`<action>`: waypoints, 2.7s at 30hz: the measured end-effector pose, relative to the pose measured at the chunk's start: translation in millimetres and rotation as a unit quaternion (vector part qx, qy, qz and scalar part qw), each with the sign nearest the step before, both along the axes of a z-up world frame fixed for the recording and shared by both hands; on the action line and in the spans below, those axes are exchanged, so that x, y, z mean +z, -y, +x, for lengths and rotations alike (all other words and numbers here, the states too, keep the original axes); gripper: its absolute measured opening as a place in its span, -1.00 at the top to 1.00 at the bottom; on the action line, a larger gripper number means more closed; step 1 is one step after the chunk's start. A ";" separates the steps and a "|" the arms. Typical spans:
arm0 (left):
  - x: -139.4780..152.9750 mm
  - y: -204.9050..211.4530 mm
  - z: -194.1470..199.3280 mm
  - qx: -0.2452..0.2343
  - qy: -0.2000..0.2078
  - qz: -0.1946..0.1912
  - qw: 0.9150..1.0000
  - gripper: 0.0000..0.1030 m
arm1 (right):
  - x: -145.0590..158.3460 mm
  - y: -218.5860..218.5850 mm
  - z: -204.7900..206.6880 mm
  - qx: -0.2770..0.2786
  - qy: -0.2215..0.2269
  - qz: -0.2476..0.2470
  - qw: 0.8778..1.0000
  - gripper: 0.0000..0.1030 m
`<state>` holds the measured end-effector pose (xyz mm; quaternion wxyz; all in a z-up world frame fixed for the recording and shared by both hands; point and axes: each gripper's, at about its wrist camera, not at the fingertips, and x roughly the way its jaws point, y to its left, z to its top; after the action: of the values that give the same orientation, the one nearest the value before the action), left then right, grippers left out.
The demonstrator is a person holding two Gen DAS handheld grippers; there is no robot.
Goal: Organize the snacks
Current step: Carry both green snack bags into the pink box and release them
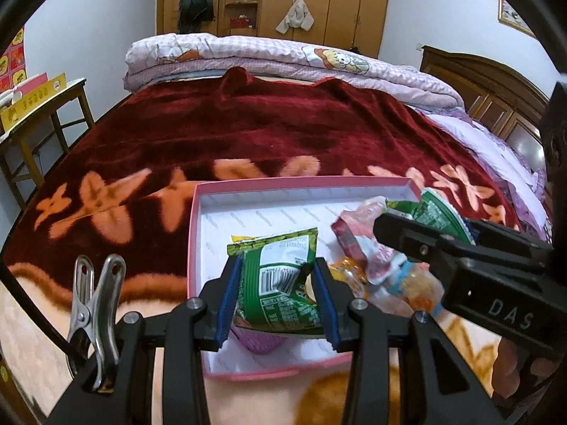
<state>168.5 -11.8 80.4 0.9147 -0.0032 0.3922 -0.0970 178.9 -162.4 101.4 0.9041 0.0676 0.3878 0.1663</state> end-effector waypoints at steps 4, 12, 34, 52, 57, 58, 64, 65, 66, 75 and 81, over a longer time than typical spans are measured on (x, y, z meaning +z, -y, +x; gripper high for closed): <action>-6.1 -1.3 15.7 0.004 -0.002 0.003 1.000 0.18 | -6.3 -4.6 19.8 0.003 -0.003 -0.001 1.000 0.12; -16.0 -2.8 37.6 0.016 0.001 0.008 1.000 0.18 | -20.6 -9.0 46.9 0.000 -0.009 -0.003 1.000 0.12; -24.5 2.7 51.3 0.023 0.009 0.012 1.000 0.16 | -37.6 -14.2 60.1 0.000 0.005 -0.007 1.000 0.12; -38.1 -10.2 60.1 0.043 -0.012 0.002 0.999 0.04 | -44.4 -15.4 64.8 -0.004 0.004 -0.016 1.000 0.04; -40.2 -7.3 60.8 0.038 -0.011 0.011 0.999 -0.03 | -43.6 -12.8 62.9 -0.002 0.004 -0.009 1.000 -0.26; -40.4 -5.8 61.0 0.037 -0.011 0.014 0.999 -0.06 | -42.4 -11.9 62.2 -0.003 0.005 -0.008 1.000 -0.30; -42.4 -0.2 60.1 0.028 -0.011 0.028 0.999 -0.11 | -33.0 -2.2 54.8 -0.008 0.015 0.014 1.000 -0.47; -42.6 0.5 60.1 0.026 -0.011 0.030 0.999 -0.12 | -32.3 -2.1 53.1 -0.009 0.016 0.016 1.000 -0.50; -42.6 1.7 60.0 0.025 -0.011 0.031 0.999 -0.15 | -31.4 -1.5 50.9 -0.009 0.018 0.017 1.000 -0.52; -33.4 4.2 44.5 0.029 -0.007 0.021 0.999 -0.39 | -18.1 10.9 26.7 -0.017 0.037 0.038 0.998 -0.62; -18.0 6.0 24.8 0.029 0.005 0.012 1.000 -0.44 | -13.6 17.6 6.5 -0.019 0.040 0.040 0.998 -0.62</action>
<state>193.3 -17.9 62.4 0.9192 -0.0026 0.3883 -0.0660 185.4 -179.9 87.9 0.9184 0.1049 0.3431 0.1669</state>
